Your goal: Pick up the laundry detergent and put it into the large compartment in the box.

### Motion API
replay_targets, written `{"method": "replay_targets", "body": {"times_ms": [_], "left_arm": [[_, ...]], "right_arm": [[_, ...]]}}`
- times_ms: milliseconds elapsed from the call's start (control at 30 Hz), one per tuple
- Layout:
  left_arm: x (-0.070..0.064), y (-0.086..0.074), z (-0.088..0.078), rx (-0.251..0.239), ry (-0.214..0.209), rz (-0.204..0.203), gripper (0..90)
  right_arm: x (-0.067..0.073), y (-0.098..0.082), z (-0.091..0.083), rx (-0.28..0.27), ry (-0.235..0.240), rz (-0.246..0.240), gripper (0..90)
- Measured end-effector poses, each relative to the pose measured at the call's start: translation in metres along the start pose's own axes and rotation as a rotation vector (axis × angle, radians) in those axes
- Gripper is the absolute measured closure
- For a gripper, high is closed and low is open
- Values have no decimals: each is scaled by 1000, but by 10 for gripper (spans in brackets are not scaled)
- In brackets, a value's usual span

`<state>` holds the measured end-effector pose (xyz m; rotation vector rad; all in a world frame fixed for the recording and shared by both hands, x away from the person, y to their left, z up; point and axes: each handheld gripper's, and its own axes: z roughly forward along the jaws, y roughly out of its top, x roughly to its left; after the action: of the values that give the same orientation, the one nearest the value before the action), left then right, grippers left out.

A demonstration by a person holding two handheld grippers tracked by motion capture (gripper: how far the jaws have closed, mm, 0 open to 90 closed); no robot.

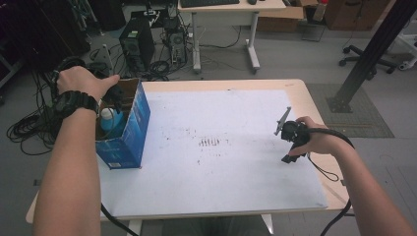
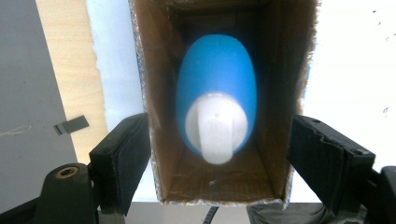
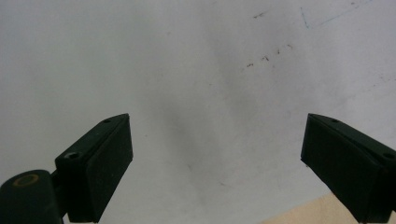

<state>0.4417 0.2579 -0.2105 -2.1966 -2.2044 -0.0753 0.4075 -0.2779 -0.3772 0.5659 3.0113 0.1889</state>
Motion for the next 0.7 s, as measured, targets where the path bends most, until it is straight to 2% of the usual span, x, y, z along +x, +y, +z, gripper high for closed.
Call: {"method": "replay_targets", "body": {"times_ms": [367,700], "left_arm": [[-5,-1,-20,-34,5,25,222],[-9,-2,-27,-42,8,37,222]], "right_arm": [[1,0,-2,-1,-3,2,92],[1,0,-4,0,-5,1,92]]}}
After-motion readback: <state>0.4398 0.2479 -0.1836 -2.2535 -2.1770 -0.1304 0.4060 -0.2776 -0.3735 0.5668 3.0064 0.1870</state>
